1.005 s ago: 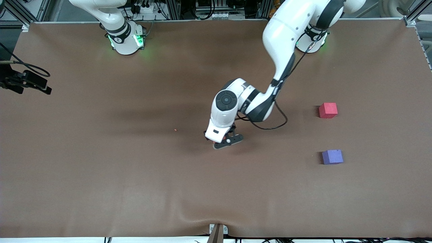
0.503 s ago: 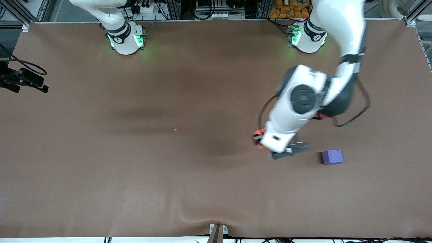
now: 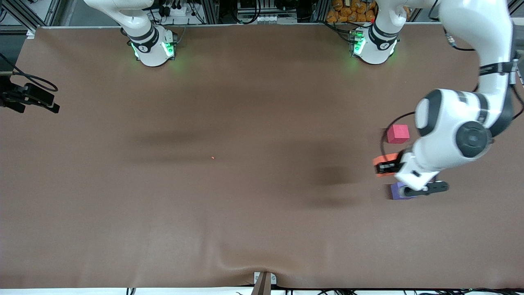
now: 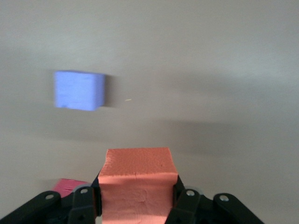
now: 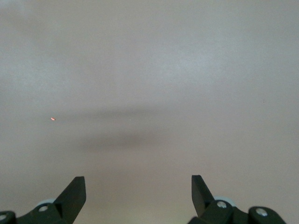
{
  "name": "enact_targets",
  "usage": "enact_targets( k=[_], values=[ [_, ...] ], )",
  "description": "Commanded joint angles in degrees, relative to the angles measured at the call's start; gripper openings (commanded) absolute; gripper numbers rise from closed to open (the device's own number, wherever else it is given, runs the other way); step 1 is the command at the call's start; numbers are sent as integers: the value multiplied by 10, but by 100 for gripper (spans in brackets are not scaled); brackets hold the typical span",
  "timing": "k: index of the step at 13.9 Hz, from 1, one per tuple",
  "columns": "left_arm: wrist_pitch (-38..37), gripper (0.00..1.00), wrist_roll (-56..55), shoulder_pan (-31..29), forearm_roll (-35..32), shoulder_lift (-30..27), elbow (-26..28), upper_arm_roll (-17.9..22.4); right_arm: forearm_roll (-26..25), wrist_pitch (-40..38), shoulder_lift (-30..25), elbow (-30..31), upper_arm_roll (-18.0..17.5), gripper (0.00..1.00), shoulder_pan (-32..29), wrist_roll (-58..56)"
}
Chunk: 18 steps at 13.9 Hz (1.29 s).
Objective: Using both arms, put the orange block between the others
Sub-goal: 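Carry the orange cube with the left gripper toward the pink cube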
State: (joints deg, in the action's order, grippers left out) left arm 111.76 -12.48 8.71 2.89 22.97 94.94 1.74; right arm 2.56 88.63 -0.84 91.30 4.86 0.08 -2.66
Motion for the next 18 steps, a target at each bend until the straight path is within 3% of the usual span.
enact_targets(
  k=[1,3,7,18],
  values=[
    [69,0,69,-60,-39,-24,93,-10,-3,-4,-1,3,-4,100,2,-6],
    [169,0,144,-119,-46,-25,160,-17,-3,-4,0,4,-4,100,-1,-7],
    [270,0,156,-122,-46,-20,233,-17,-3,0,4,4,-4,100,-1,-6],
    [354,0,168,-122,-44,6,264,-38,0,5,6,7,-4,100,6,-2]
  ],
)
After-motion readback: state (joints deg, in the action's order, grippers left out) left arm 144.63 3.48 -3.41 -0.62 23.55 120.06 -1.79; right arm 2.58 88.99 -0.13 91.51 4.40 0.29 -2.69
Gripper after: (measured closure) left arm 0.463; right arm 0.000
